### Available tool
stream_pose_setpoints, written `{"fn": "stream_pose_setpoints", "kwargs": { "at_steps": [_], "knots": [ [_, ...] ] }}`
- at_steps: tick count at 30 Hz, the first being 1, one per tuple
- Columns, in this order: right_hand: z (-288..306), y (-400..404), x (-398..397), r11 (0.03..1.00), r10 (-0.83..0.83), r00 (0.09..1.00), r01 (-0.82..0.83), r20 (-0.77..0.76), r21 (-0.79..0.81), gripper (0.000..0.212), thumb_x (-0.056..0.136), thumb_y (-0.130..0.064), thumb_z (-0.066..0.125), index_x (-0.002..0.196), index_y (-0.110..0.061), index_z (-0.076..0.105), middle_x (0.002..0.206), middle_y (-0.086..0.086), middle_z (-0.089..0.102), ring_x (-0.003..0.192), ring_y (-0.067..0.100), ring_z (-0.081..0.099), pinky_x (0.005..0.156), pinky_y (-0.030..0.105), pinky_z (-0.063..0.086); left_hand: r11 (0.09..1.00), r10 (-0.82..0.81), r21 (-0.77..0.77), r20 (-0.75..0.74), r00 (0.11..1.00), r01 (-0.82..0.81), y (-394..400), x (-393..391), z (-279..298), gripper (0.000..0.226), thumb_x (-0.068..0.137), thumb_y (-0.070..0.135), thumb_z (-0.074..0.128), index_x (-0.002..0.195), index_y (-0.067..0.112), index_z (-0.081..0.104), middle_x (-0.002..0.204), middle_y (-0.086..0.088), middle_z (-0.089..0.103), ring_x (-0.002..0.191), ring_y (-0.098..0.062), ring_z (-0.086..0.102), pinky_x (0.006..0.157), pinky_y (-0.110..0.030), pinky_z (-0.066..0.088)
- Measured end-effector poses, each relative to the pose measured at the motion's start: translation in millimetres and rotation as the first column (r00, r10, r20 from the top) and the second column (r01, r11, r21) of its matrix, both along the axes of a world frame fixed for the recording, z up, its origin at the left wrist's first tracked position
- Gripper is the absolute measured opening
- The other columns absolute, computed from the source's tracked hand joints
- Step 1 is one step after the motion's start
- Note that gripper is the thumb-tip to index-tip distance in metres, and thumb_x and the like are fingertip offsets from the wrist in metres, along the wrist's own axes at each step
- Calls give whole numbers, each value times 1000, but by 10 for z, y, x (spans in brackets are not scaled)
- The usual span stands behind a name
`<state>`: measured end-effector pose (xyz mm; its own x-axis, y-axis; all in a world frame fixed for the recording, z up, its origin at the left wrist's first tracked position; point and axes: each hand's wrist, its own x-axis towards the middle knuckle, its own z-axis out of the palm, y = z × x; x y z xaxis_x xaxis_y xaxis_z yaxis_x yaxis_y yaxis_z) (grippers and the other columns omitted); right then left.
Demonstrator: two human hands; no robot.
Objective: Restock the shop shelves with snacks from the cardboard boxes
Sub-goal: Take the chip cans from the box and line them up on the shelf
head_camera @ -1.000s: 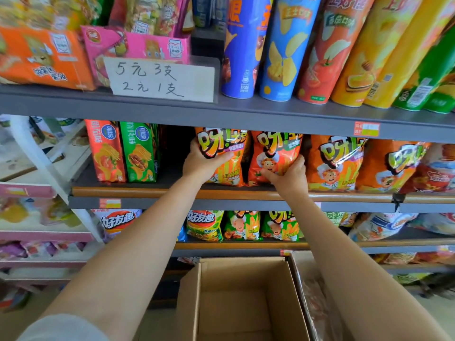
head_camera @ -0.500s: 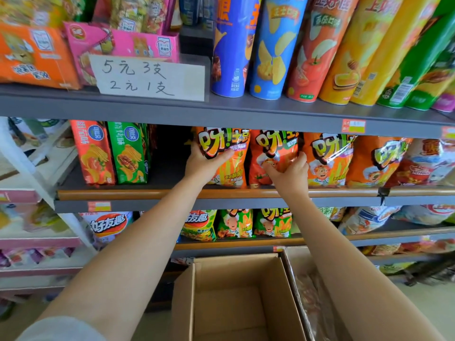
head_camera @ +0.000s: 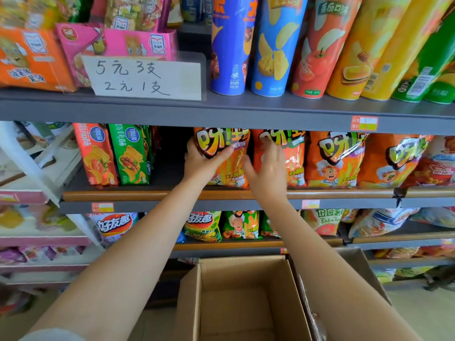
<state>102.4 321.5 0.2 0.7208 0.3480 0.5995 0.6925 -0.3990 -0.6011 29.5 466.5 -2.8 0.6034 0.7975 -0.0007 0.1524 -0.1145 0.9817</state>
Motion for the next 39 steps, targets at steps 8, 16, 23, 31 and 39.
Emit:
{"fn": "stream_pose_setpoints", "kwargs": {
  "at_steps": [8, 16, 23, 31, 39],
  "knots": [
    [157, 534, 130, 943, 324, 716, -188, -619, 276, 70, 87, -39, 74, 141, -14, 37, 115, -20, 53, 105, -5, 52, 84, 3, 38, 995, -93, -17, 31, 995, 93, 283, 37, 86, 76, 85, 55, 69, 148, 39, 31, 124, 17, 52, 119, -10, 55, 85, -23, 46],
    [47, 856, 439, 942, 319, 663, -142, -677, 305, 83, 89, -55, 64, 153, -16, 30, 151, 2, 45, 139, 20, 41, 109, 28, 31, 979, -196, -37, 49, 979, 198, 529, 257, 4, 109, 53, 82, 74, 145, 36, 39, 136, 12, 58, 117, -9, 60, 72, -24, 55],
    [-42, 935, 363, 938, 343, 677, -206, -651, 279, 102, 76, -72, 59, 156, -24, 19, 155, -1, 38, 141, 16, 37, 110, 29, 30, 987, -159, 9, 37, 987, 159, 601, 180, -99, 48, 85, 46, 73, 123, 44, 44, 98, 32, 58, 72, 26, 56, 49, -5, 43],
    [-7, 1007, 164, 939, 343, 647, -234, -681, 251, 96, 80, -74, 57, 156, -27, 22, 152, -2, 43, 137, 17, 42, 108, 32, 35, 994, -109, 17, 117, 987, 108, 687, -40, -44, 50, 82, 43, 78, 125, 33, 55, 100, 26, 64, 84, 20, 60, 62, -3, 45],
    [-241, 968, 293, 876, 466, 451, -115, -761, 468, 86, 73, -90, 44, 135, -33, 59, 128, -3, 68, 123, 19, 61, 113, 46, 40, 991, -133, 53, 223, 966, 124, 567, -96, -144, 86, 75, 32, 86, 146, 26, 40, 128, 15, 61, 106, 13, 59, 78, -3, 46]
  ]
}}
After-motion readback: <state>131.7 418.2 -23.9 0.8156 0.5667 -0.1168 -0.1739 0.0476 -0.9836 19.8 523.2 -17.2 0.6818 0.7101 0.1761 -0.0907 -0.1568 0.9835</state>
